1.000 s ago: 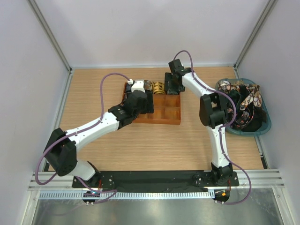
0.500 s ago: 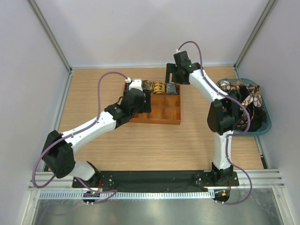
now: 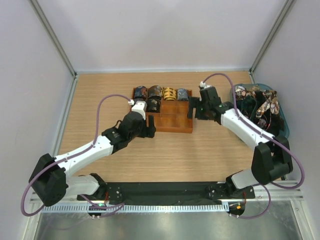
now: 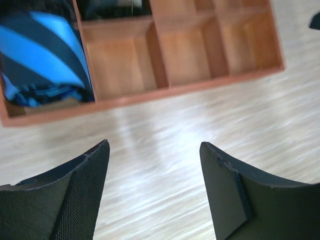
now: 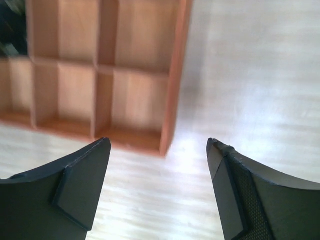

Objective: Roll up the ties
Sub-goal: Place the rolled tie into the container

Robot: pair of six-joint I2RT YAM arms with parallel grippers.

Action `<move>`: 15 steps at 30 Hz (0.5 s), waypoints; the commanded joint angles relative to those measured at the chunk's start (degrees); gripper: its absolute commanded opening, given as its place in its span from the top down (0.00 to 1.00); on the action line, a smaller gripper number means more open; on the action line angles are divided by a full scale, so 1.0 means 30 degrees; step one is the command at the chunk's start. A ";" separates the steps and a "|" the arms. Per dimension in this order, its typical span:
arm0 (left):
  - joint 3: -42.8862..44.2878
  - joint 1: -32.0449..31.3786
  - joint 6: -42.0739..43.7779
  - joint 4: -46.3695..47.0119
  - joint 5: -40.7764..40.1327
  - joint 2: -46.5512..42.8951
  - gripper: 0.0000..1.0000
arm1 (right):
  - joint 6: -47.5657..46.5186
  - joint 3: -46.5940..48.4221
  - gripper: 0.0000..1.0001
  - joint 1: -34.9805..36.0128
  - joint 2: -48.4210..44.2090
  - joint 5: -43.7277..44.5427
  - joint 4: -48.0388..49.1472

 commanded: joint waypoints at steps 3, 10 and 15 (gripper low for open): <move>-0.1816 -0.0006 -0.0715 0.2401 0.1780 0.0338 0.27 | 0.1443 -0.3824 0.20 0.1643 -0.2346 -0.0108 0.0834; -0.2464 0.0024 -0.0920 0.4742 0.1843 0.2651 0.32 | 0.2881 -0.7430 0.23 0.3140 -0.3495 -0.0283 0.2151; -0.1181 0.0403 -0.1329 0.5802 0.0556 0.5609 0.36 | 0.2707 -0.5943 0.28 0.3169 -0.1214 0.0536 0.3119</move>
